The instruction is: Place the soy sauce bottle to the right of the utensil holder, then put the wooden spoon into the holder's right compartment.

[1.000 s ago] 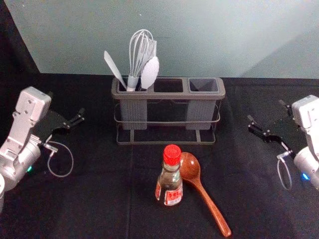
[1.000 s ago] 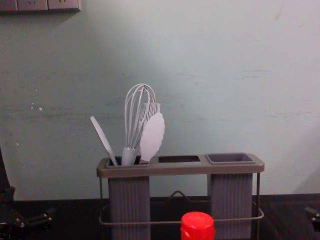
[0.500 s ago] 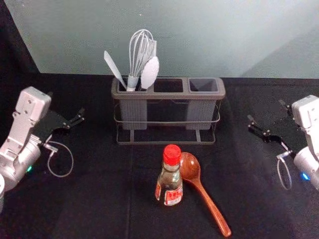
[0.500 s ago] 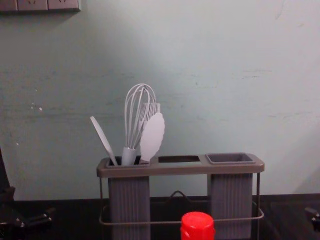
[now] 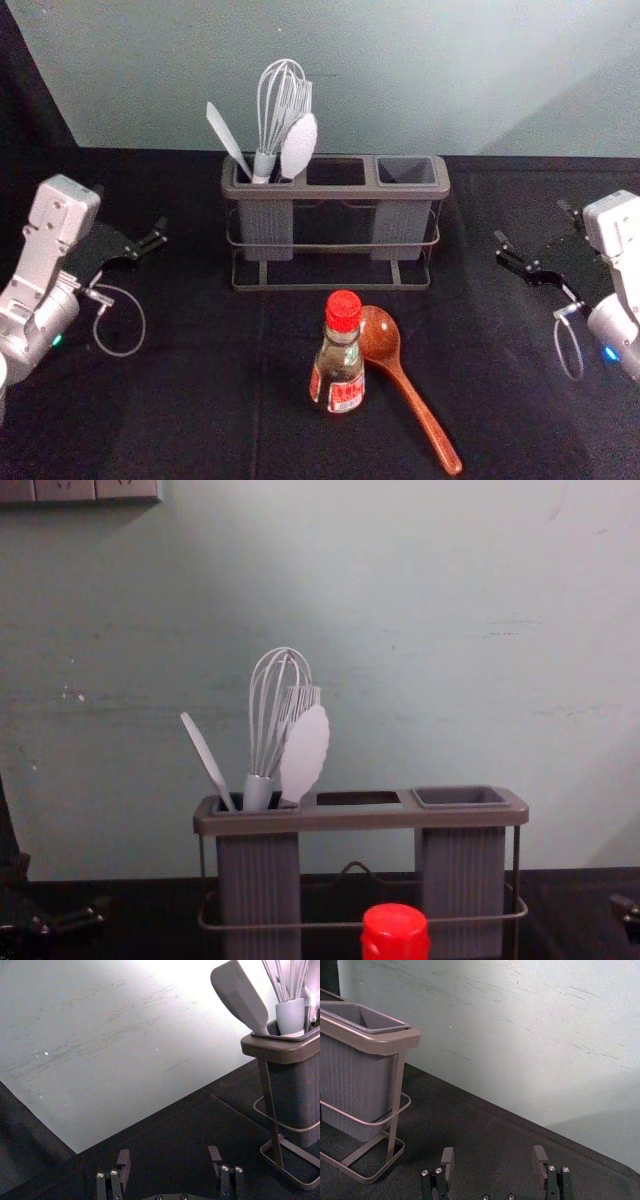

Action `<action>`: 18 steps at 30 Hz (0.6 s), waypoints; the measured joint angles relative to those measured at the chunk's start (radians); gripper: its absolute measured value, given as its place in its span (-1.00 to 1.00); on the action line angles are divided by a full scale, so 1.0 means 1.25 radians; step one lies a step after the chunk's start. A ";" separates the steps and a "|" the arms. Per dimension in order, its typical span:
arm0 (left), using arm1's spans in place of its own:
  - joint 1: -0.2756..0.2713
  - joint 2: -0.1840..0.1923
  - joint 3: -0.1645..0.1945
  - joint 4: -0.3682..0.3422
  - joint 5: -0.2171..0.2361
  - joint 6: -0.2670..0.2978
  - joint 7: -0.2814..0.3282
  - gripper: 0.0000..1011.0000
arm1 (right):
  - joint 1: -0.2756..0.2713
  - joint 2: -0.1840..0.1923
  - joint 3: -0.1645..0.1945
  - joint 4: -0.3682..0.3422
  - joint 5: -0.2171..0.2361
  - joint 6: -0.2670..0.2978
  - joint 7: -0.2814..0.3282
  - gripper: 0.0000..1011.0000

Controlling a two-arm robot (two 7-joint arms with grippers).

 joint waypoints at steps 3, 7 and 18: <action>0.000 0.000 0.000 0.000 0.000 0.000 0.000 1.00 | 0.000 0.000 0.000 0.000 0.000 0.000 0.000 0.98; 0.000 0.000 0.000 0.000 0.000 0.000 0.000 1.00 | 0.000 0.000 0.000 0.000 0.000 0.000 0.000 0.98; 0.000 0.000 0.000 0.000 0.000 0.000 0.000 1.00 | 0.000 0.000 0.000 0.000 0.000 0.000 0.000 0.98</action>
